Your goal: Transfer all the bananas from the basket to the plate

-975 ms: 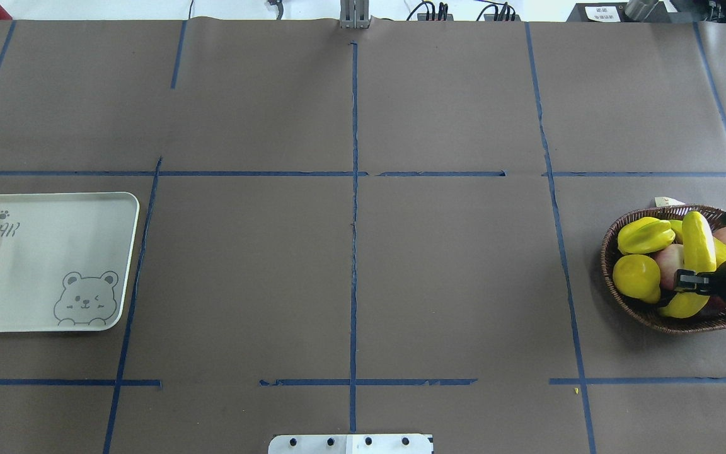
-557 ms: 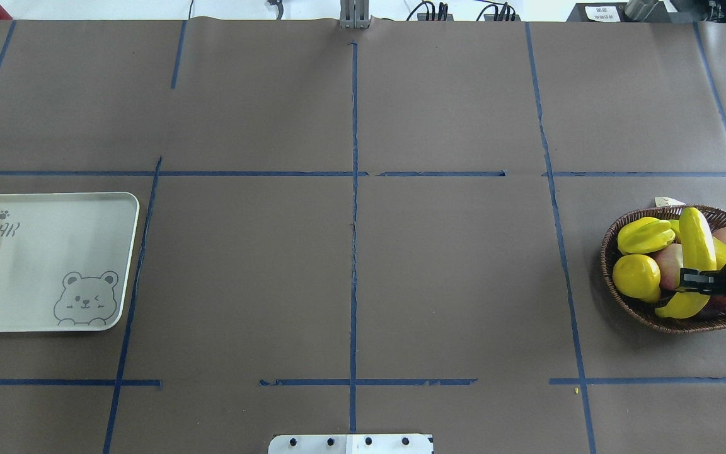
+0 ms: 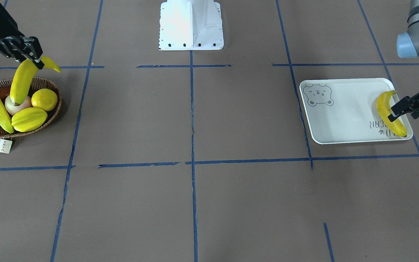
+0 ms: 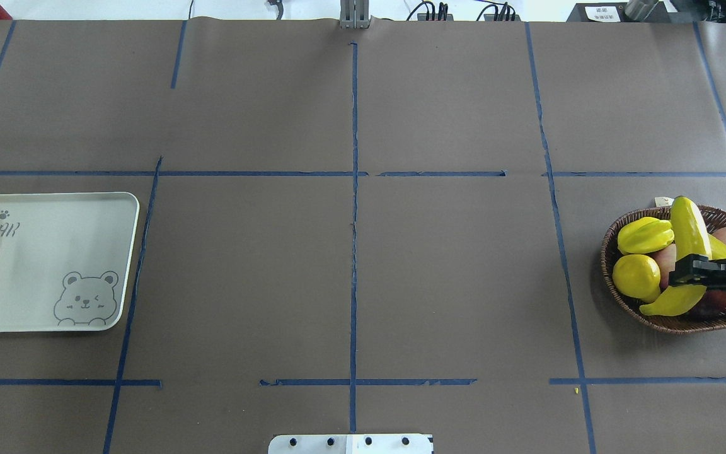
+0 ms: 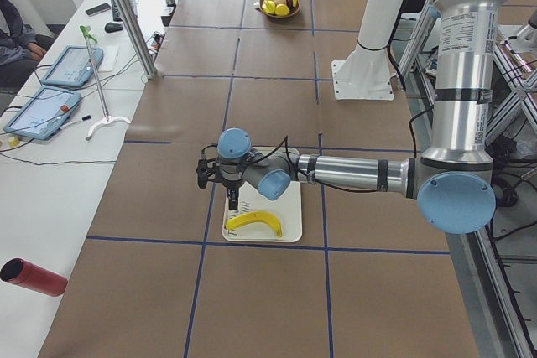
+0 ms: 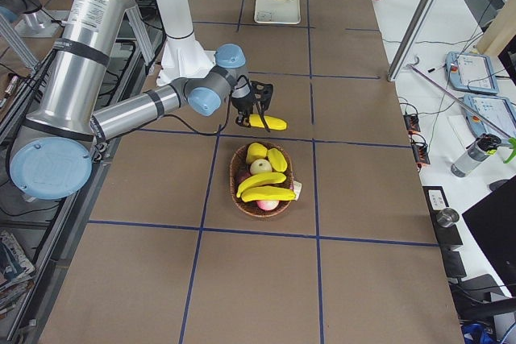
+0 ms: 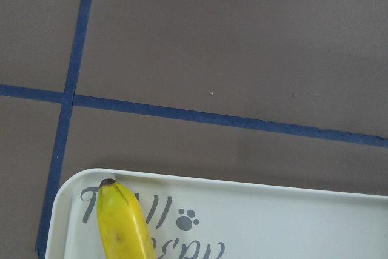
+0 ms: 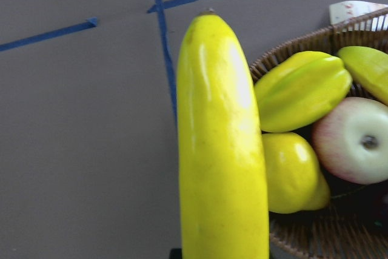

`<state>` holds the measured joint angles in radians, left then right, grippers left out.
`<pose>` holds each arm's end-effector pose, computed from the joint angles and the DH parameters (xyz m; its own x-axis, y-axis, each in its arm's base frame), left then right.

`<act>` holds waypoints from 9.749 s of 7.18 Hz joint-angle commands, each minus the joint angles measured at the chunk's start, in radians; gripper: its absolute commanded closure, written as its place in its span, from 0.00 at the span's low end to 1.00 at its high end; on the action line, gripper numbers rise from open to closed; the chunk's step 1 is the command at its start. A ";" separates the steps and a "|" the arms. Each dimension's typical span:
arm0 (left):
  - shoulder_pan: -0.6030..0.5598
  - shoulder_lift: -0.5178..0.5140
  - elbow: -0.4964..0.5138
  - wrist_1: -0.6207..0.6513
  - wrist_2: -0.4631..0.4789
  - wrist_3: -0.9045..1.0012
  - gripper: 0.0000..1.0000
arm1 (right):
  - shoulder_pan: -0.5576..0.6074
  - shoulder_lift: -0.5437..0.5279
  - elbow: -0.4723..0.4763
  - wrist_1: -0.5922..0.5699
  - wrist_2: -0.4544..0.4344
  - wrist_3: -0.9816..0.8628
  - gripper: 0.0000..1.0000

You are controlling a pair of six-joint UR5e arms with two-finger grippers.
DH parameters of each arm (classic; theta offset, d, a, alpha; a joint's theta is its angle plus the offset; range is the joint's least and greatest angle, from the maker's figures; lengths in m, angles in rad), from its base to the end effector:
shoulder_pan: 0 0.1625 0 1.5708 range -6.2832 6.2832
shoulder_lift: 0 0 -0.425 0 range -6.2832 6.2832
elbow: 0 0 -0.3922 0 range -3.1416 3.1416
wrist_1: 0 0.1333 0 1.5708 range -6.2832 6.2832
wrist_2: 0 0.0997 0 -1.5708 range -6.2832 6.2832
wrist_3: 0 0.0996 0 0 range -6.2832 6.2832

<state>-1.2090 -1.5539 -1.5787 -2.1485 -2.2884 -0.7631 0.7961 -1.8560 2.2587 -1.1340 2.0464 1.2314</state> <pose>0.1169 -0.5004 0.6005 0.6248 -0.1126 -0.7726 0.1848 0.9828 0.0062 -0.1988 -0.3284 0.4016 0.5727 0.1619 0.8036 -0.2188 0.9749 -0.0405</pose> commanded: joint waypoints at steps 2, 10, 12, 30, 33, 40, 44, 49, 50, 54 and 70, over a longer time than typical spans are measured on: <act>0.011 -0.081 -0.015 -0.008 -0.066 -0.045 0.00 | -0.046 0.327 -0.121 0.000 0.012 0.134 0.98; 0.342 -0.592 -0.017 -0.105 -0.109 -0.821 0.00 | -0.362 0.849 -0.402 -0.006 -0.277 0.323 0.97; 0.431 -0.649 -0.011 -0.103 -0.016 -0.828 0.00 | -0.382 0.876 -0.412 -0.006 -0.318 0.324 0.96; 0.513 -0.632 -0.021 -0.133 0.064 -0.858 1.00 | -0.338 0.887 -0.404 -0.016 -0.263 0.316 0.00; 0.378 -0.487 -0.023 -0.120 0.067 -0.860 1.00 | -0.213 0.873 -0.401 -0.157 -0.105 0.297 0.00; 0.160 -0.045 0.023 -0.116 0.090 -0.841 1.00 | 0.026 0.723 -0.217 -0.713 -0.003 -0.318 0.00; 0.154 -0.028 0.124 -0.123 0.168 -0.841 0.97 | 0.026 0.716 -0.208 -0.708 -0.003 -0.319 0.00; 0.047 -0.015 0.134 -0.116 0.083 -0.630 0.00 | 0.035 0.712 -0.186 -0.719 -0.003 -0.319 0.00; 0.008 -0.020 0.126 -0.114 0.001 -0.630 0.00 | 0.046 0.701 -0.186 -0.719 -0.002 -0.320 0.00; 0.067 -0.026 -0.102 -0.116 -0.092 -0.526 0.00 | 0.155 0.430 -0.044 -0.765 -0.002 -0.629 0.00; 0.077 -0.020 -0.135 -0.120 -0.080 -0.371 0.00 | 0.153 -0.037 -0.349 0.089 -0.012 -0.883 0.31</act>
<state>-1.1321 -1.5741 -1.7135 -2.2688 -2.3685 -1.1336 0.9504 -1.8920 1.9101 -1.0442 2.0304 0.3499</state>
